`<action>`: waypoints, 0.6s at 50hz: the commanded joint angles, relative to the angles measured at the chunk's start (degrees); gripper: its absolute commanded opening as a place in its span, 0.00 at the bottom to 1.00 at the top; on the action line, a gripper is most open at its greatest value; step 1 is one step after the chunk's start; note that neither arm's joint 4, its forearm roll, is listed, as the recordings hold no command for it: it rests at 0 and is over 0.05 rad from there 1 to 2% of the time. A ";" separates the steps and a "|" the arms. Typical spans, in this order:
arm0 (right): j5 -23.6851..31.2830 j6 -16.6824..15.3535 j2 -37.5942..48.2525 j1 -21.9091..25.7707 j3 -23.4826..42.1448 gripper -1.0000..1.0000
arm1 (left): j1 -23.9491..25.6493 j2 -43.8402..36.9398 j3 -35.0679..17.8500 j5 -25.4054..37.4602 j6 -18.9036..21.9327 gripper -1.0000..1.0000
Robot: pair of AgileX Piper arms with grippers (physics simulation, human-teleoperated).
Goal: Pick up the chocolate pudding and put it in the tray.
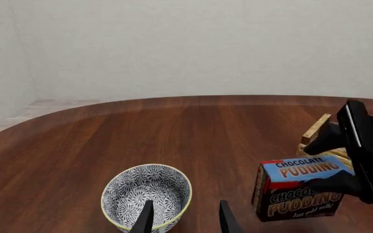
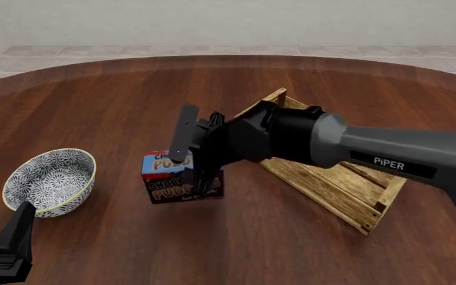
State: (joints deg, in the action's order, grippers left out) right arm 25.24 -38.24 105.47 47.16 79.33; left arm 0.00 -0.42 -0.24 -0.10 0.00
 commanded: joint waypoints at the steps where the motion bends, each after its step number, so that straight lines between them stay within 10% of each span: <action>1: 0.76 -1.06 -6.95 -2.95 -1.86 0.00 | 0.00 0.00 0.00 0.00 0.00 1.00; 30: 0.15 -5.78 -22.00 -20.11 -6.90 0.00 | 0.00 0.00 0.00 0.00 0.00 1.00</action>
State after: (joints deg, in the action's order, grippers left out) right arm 26.17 -44.21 87.84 33.64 74.07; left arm 0.00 -0.42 -0.24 -0.10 0.00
